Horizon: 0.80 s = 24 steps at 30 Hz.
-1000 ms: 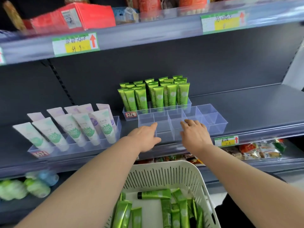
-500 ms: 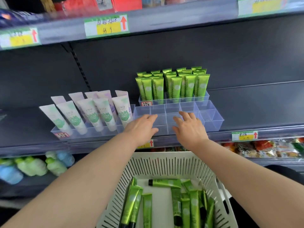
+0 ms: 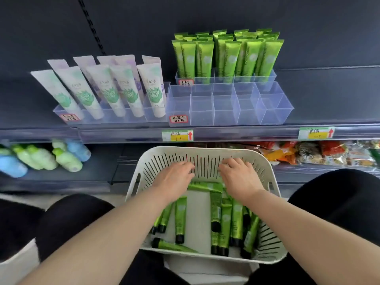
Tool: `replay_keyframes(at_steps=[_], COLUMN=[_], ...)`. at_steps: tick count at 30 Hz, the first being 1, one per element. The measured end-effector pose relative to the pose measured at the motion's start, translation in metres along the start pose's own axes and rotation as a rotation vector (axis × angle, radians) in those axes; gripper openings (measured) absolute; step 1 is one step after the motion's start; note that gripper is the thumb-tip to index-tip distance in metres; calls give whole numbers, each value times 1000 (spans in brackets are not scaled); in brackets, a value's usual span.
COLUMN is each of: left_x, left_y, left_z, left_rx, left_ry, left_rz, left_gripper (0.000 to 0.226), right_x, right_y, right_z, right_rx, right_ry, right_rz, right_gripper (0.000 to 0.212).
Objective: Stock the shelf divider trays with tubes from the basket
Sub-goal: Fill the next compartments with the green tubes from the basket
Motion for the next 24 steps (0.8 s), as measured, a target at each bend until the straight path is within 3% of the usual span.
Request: replay_keyframes(at_steps=[5, 8, 13, 18, 24], left_x=[-53, -69, -76, -80, -80], left_y=[-43, -61, -70, -75, -79], left_z=[-31, -39, -36, -38, -38], left_rx=[176, 261, 320, 329, 368], left_ry=[-50, -76, -88, -98, -77], left_rz=[-45, -92, -182, -205, -227], left_gripper=[27, 34, 33, 31, 29], right_x=[-64, -90, -117, -131, -128], right_y=[-16, -28, -41, -47, -69], right_z=[-21, -28, -26, -19, -9], right_rx=[-31, -13, -42, -136, -188], right_ry=[-440, -592, -614, -636, -627], right_rz=[70, 57, 40, -57, 40], right_gripper=[20, 28, 27, 62, 52])
Point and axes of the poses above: each hand's wrist, its own z-axis towards the middle knuckle, its own x-axis out of the back of the hand, y = z × x, the point moved 8 cm from there along z, towards the middle knuckle, and after that the axes turned 13 degrees about -z, right-handed, at the moved point
